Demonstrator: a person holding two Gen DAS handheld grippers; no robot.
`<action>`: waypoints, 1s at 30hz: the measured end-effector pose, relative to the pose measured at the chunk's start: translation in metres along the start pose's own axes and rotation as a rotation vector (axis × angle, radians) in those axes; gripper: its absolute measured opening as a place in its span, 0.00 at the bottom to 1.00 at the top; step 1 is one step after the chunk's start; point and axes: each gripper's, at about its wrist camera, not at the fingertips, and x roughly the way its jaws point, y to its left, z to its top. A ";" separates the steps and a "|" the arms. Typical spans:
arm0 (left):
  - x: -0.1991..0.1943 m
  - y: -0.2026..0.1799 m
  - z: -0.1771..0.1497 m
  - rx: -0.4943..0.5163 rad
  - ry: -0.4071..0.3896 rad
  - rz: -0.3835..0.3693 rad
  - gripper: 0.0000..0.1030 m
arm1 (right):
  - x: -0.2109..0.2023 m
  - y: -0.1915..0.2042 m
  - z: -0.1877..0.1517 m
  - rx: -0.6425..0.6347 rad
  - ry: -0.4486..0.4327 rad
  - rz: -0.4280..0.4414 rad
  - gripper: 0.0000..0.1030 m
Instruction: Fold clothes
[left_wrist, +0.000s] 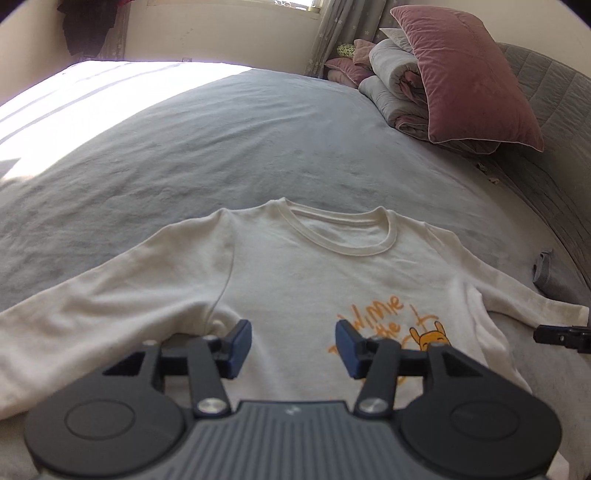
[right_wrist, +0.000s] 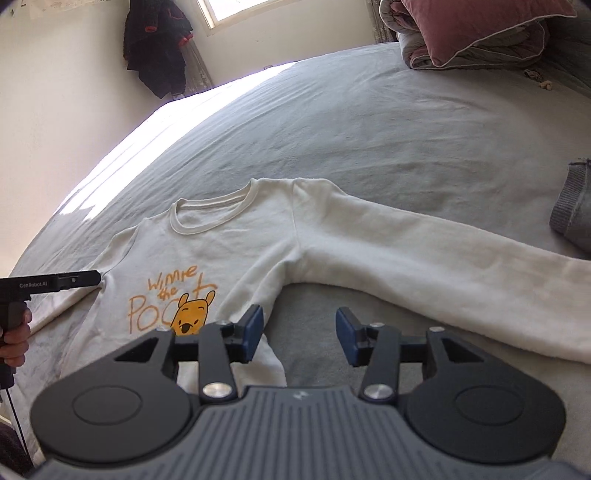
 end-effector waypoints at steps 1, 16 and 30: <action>-0.006 0.004 -0.006 -0.022 0.007 -0.003 0.50 | -0.006 -0.004 -0.007 0.020 0.006 0.002 0.46; -0.061 0.060 -0.086 -0.269 0.100 0.009 0.44 | -0.049 -0.012 -0.081 0.165 0.102 0.040 0.46; -0.098 0.058 -0.123 -0.353 0.101 -0.055 0.03 | -0.081 0.024 -0.096 0.161 0.009 0.020 0.06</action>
